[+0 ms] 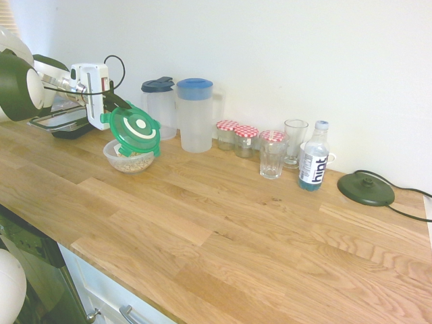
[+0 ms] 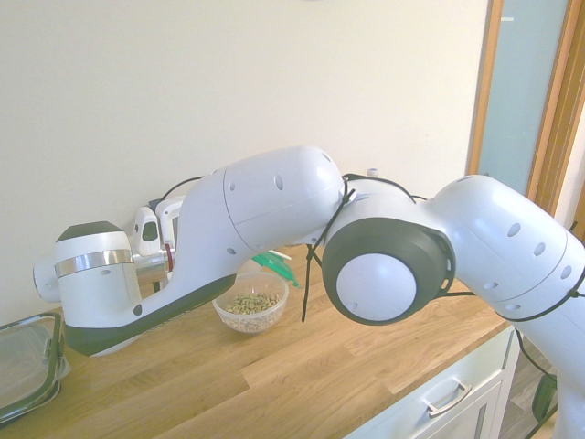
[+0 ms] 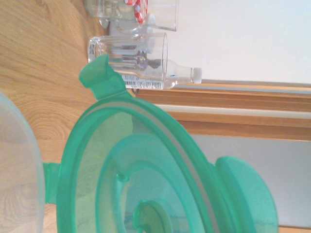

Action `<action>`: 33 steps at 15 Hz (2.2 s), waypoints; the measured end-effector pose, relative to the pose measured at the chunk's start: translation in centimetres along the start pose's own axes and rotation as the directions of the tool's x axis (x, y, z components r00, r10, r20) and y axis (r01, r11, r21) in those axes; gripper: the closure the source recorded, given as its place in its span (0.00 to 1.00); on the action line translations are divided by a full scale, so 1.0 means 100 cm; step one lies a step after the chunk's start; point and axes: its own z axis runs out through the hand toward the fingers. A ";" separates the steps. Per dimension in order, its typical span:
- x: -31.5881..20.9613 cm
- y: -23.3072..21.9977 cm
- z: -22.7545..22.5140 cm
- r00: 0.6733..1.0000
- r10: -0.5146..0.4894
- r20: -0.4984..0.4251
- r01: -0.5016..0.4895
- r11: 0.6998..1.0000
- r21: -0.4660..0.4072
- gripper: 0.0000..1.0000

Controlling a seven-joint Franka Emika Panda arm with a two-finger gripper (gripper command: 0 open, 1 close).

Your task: Cover the lid of food container

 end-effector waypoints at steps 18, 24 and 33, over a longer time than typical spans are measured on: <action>-0.006 -0.012 -0.034 1.000 0.015 -0.021 -0.014 0.997 0.075 0.00; -0.014 -0.006 -0.050 0.999 -0.029 0.031 0.024 0.988 0.151 0.00; -0.033 0.030 -0.092 0.991 -0.072 0.110 0.036 0.953 0.301 0.00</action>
